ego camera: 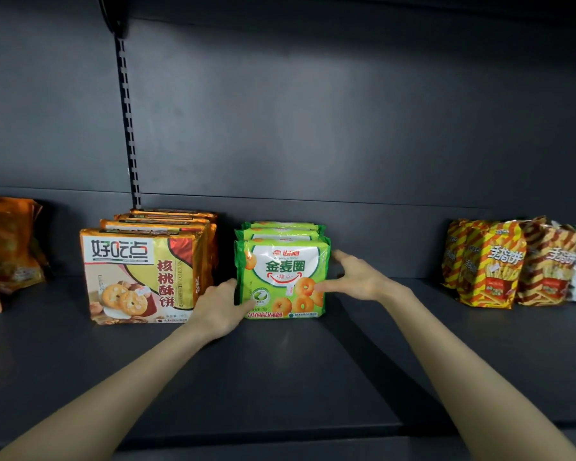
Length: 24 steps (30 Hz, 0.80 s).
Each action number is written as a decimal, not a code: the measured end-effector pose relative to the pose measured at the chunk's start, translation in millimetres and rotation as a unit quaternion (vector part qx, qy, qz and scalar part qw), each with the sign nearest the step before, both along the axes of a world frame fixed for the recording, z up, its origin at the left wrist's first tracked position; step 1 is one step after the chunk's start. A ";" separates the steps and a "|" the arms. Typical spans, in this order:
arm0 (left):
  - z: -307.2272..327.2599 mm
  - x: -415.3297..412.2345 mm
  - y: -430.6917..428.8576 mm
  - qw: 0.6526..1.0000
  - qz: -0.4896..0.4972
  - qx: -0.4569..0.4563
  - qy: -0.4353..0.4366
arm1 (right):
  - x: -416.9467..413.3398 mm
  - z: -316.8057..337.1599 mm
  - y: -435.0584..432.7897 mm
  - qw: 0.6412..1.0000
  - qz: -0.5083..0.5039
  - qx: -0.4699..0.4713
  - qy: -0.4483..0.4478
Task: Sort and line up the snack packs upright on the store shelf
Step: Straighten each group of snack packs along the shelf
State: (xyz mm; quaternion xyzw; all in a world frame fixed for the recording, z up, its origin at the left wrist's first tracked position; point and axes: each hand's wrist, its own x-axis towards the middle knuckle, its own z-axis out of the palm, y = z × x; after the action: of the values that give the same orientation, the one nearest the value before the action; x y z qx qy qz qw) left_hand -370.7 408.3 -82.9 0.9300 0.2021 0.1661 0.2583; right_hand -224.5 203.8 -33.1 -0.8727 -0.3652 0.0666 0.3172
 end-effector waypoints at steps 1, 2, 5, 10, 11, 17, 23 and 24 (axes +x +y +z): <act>1.7 -4.3 -2.7 0.999 0.019 0.037 0.004 | -2.2 1.4 -4.5 1.000 -0.006 -0.014 -0.020; 4.1 -8.3 -5.9 0.997 0.037 0.072 0.003 | -3.9 3.0 -8.7 0.999 -0.013 -0.030 -0.039; 15.1 -19.0 -19.3 0.984 0.065 0.165 -0.008 | -4.4 8.6 -22.4 0.996 -0.031 -0.059 -0.067; 38.7 -19.4 -49.8 0.971 0.025 0.231 -0.045 | -3.5 23.2 -49.4 0.990 -0.043 -0.079 -0.110; 43.6 -14.6 -56.8 0.972 0.003 0.230 -0.054 | -2.8 26.9 -56.5 0.989 -0.046 -0.082 -0.116; 75.9 36.5 -113.0 0.961 -0.098 0.246 -0.077 | 14.3 51.7 -115.8 0.980 -0.076 -0.086 -0.161; 102.4 92.1 -185.5 0.951 -0.129 0.271 -0.077 | 52.0 71.9 -188.2 0.969 -0.097 -0.094 -0.206; 103.5 100.8 -198.0 0.952 -0.132 0.267 -0.074 | 58.4 74.1 -201.4 0.968 -0.097 -0.094 -0.212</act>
State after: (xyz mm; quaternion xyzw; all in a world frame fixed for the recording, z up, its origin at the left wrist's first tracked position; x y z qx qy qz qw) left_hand -269.9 210.3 20.6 0.9683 0.0063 0.2472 0.0344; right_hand -166.1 2.5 41.1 -0.9242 -0.3293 -0.1169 0.1540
